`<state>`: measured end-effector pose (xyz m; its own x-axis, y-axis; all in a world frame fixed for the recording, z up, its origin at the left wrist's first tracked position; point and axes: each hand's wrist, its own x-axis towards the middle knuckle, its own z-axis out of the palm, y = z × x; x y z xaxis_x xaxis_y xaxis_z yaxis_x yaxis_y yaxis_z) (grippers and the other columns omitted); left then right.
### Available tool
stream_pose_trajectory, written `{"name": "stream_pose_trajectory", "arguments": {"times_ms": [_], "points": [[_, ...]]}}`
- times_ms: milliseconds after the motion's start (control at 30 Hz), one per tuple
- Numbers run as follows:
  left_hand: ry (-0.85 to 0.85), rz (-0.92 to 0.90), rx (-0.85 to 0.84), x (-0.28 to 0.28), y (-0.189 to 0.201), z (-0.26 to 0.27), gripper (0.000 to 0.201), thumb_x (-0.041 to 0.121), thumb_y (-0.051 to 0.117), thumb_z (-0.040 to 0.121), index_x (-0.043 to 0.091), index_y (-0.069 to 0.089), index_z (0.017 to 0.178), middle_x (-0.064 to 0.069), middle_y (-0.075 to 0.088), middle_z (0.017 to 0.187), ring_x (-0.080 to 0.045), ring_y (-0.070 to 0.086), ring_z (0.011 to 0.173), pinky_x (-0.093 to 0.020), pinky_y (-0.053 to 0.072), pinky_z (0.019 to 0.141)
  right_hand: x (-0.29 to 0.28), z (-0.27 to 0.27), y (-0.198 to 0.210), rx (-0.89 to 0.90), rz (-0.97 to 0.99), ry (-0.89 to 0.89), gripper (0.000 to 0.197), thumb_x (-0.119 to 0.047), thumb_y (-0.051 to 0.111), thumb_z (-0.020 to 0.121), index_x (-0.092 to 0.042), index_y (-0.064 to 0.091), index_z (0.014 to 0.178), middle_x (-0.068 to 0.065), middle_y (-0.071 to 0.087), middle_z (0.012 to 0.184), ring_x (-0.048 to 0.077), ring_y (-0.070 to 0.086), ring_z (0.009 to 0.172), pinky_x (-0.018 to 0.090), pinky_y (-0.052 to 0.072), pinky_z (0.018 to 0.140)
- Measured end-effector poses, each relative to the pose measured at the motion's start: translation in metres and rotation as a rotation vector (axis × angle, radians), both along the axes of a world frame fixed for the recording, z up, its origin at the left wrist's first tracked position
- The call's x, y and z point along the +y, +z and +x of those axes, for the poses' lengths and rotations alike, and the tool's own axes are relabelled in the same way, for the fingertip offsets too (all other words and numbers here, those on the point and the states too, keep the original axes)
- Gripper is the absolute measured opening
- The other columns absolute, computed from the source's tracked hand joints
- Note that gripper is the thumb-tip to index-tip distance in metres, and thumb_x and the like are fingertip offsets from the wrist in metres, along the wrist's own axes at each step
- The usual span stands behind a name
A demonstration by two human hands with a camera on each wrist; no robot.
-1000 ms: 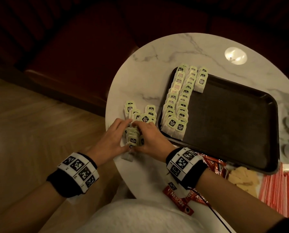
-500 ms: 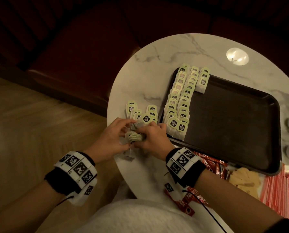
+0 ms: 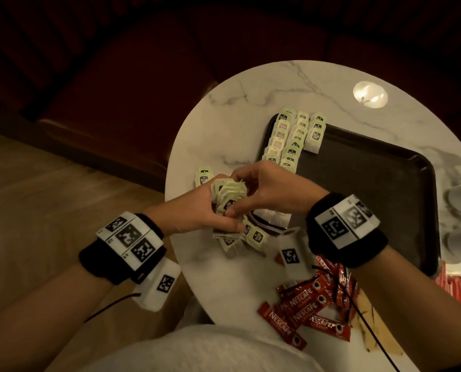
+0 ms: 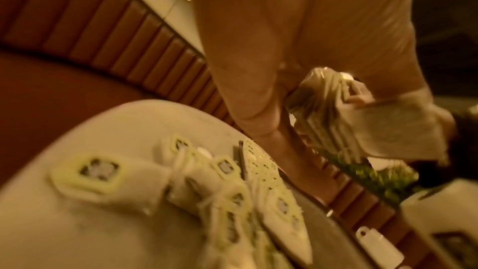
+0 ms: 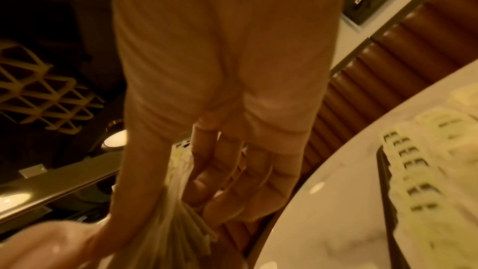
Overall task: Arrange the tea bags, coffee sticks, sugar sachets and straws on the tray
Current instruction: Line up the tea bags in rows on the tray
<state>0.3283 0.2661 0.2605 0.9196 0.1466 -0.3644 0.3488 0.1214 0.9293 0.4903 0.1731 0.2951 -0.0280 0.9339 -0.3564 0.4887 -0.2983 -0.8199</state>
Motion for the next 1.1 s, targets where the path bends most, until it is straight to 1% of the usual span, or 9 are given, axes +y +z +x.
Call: {"name": "stream_pose_trajectory", "arguments": {"times_ms": [133,233,333,467,600,700,767,900,1100], "points": [[0.103,-0.26,-0.031,-0.009,0.001,0.011,0.036,-0.007,0.065,0.082,0.007,0.054,0.113,-0.013,0.069,0.105,-0.032,0.069,0.099,-0.036,0.057,0.082,-0.002,0.014,0.009,0.014,0.041,-0.063,0.035,-0.02,0.084,0.075,-0.013,0.067,0.105,-0.001,0.07,0.085,0.0,0.061,0.07,0.014,0.047,0.065],[0.228,-0.328,-0.047,-0.012,0.001,0.019,0.035,0.0,0.068,0.075,0.008,0.06,0.109,-0.01,0.071,0.102,-0.025,0.069,0.098,-0.033,0.057,0.083,-0.009,0.021,0.003,0.047,0.108,-0.192,0.044,-0.024,0.084,0.076,-0.018,0.063,0.114,0.002,0.068,0.099,0.012,0.064,0.088,0.024,0.053,0.073],[0.275,-0.286,-0.07,-0.011,0.0,0.027,0.041,0.004,0.074,0.076,0.014,0.063,0.114,-0.013,0.068,0.117,-0.027,0.065,0.111,-0.041,0.053,0.094,-0.016,0.021,-0.004,0.081,0.14,-0.299,0.042,-0.032,0.08,0.079,-0.021,0.064,0.117,-0.001,0.066,0.105,0.014,0.063,0.094,0.029,0.053,0.08],[0.276,-0.24,-0.043,-0.01,-0.002,0.035,0.034,0.006,0.072,0.075,0.016,0.069,0.107,-0.019,0.068,0.114,-0.035,0.064,0.11,-0.051,0.048,0.1,-0.021,0.018,-0.008,0.073,0.183,-0.324,0.023,-0.03,0.076,0.084,-0.019,0.07,0.103,-0.007,0.068,0.092,0.007,0.06,0.081,0.026,0.05,0.073],[0.239,-0.154,-0.043,-0.011,0.003,0.039,0.025,-0.002,0.07,0.081,0.011,0.068,0.102,-0.013,0.071,0.101,-0.026,0.067,0.097,-0.043,0.052,0.092,-0.026,0.021,-0.003,0.079,0.169,-0.298,0.01,-0.026,0.072,0.088,-0.018,0.071,0.095,-0.002,0.065,0.081,0.0,0.054,0.064,0.033,0.047,0.061],[0.23,-0.102,-0.064,-0.01,0.007,0.042,0.032,-0.004,0.074,0.075,0.014,0.065,0.1,-0.007,0.069,0.094,-0.019,0.066,0.09,-0.036,0.054,0.086,-0.026,0.025,-0.002,0.118,0.135,-0.275,0.017,-0.025,0.071,0.089,-0.013,0.071,0.1,0.012,0.07,0.091,0.023,0.064,0.076,0.05,0.053,0.072],[0.239,-0.096,-0.086,-0.009,0.009,0.044,0.043,0.001,0.077,0.068,0.013,0.06,0.106,-0.01,0.065,0.098,-0.02,0.064,0.092,-0.036,0.053,0.087,-0.024,0.026,-0.002,0.175,0.103,-0.285,0.018,-0.022,0.071,0.089,-0.008,0.07,0.101,0.017,0.071,0.094,0.025,0.065,0.078,0.047,0.052,0.076],[0.245,-0.169,-0.072,-0.013,0.009,0.051,0.026,-0.01,0.063,0.082,0.004,0.059,0.104,-0.014,0.065,0.097,-0.025,0.064,0.092,-0.032,0.057,0.081,-0.019,0.027,-0.002,0.168,0.099,-0.347,0.018,-0.018,0.073,0.088,-0.006,0.068,0.1,0.008,0.069,0.086,0.008,0.061,0.072,0.022,0.05,0.066],[0.34,-0.25,-0.009,-0.014,0.008,0.056,0.022,-0.007,0.054,0.091,0.001,0.059,0.111,-0.016,0.069,0.095,-0.023,0.07,0.082,-0.029,0.059,0.065,-0.021,0.025,-0.009,-0.008,0.182,-0.472,0.034,-0.033,0.074,0.086,-0.025,0.061,0.117,-0.006,0.062,0.109,0.009,0.06,0.092,0.021,0.051,0.081]]}}
